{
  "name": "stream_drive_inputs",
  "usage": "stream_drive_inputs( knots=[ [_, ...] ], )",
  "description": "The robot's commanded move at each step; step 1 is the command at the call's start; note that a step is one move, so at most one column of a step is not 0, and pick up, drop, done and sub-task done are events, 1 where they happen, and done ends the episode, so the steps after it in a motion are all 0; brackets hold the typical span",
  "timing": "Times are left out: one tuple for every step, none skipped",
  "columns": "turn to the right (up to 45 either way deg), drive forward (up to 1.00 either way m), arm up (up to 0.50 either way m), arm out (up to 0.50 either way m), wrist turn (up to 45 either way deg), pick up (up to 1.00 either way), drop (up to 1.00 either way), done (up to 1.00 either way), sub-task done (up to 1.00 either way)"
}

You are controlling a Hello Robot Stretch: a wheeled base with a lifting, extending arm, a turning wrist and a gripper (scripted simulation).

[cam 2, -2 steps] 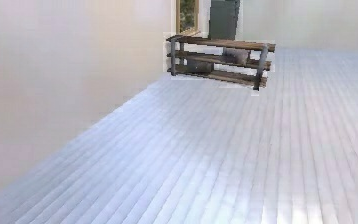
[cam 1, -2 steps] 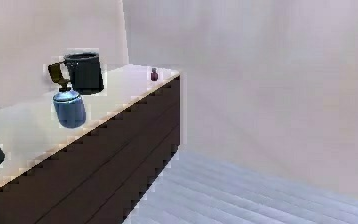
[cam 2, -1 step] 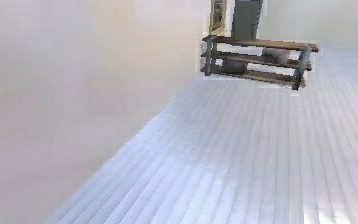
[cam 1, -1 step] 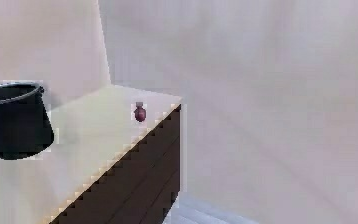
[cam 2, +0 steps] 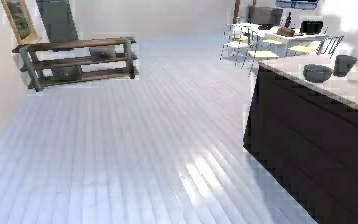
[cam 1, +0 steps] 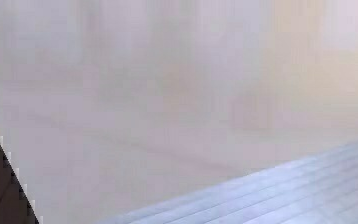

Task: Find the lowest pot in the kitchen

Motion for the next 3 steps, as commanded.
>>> stream_drive_inputs(
  knots=[
    [45.0, 0.0, 0.0, 0.0, 0.0, 0.0, 0.0, 0.0, 0.0],
    [45.0, 0.0, 0.0, 0.0, 0.0, 0.0, 0.0, 0.0, 0.0],
    [0.0, 1.0, 0.0, 0.0, 0.0, 0.0, 0.0, 0.0, 0.0]
  ],
)
